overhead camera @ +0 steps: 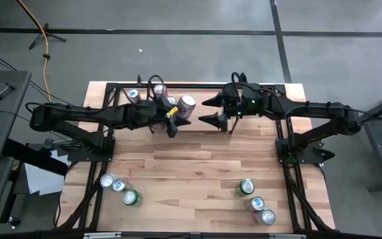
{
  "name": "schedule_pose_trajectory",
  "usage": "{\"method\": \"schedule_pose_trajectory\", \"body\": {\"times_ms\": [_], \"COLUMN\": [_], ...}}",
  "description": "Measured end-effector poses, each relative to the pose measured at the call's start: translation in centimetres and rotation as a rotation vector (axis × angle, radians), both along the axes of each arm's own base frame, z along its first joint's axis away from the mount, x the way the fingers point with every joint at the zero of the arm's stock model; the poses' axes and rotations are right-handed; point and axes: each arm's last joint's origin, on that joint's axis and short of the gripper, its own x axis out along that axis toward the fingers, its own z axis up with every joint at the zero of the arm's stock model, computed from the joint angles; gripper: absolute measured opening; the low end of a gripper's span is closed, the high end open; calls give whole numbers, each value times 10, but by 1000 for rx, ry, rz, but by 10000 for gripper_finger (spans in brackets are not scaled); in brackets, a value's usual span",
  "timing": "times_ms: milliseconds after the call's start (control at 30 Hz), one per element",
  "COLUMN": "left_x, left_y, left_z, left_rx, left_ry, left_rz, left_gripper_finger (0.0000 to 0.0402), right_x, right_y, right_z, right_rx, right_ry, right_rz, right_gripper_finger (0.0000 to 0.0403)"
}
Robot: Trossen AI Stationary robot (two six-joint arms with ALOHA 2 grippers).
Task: Place canned beverage on shelf
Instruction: Put the silver soda can on the shelf aligned with the other silver soda cans
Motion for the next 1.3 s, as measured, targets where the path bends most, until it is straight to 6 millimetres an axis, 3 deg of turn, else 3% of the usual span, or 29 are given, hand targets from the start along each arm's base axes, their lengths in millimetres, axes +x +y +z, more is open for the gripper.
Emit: {"method": "schedule_pose_trajectory", "body": {"times_ms": [167, 333, 700, 1033, 1300], "left_x": [5, 7, 9, 8, 8], "left_y": [-2, -2, -1, -1, -1], "left_z": [-8, -11, -9, -10, -10], "left_rx": [-11, 24, 88, 104, 103], "left_ry": [36, 54, 65, 77, 78], "left_rz": [-15, 1, -13, -19, -23], "left_gripper_finger": [190, 190, 190, 190, 190], "right_x": [14, 33, 79, 86, 86], "right_y": [-3, -12, -28, -28, -28], "right_z": [15, 34, 17, 16, 16], "right_rx": [-168, -249, -250, -247, -246], "right_ry": [235, 308, 421, 394, 398], "right_rz": [9, 47, 151, 164, 156], "right_gripper_finger": [395, 396, 397, 385, 311]}}
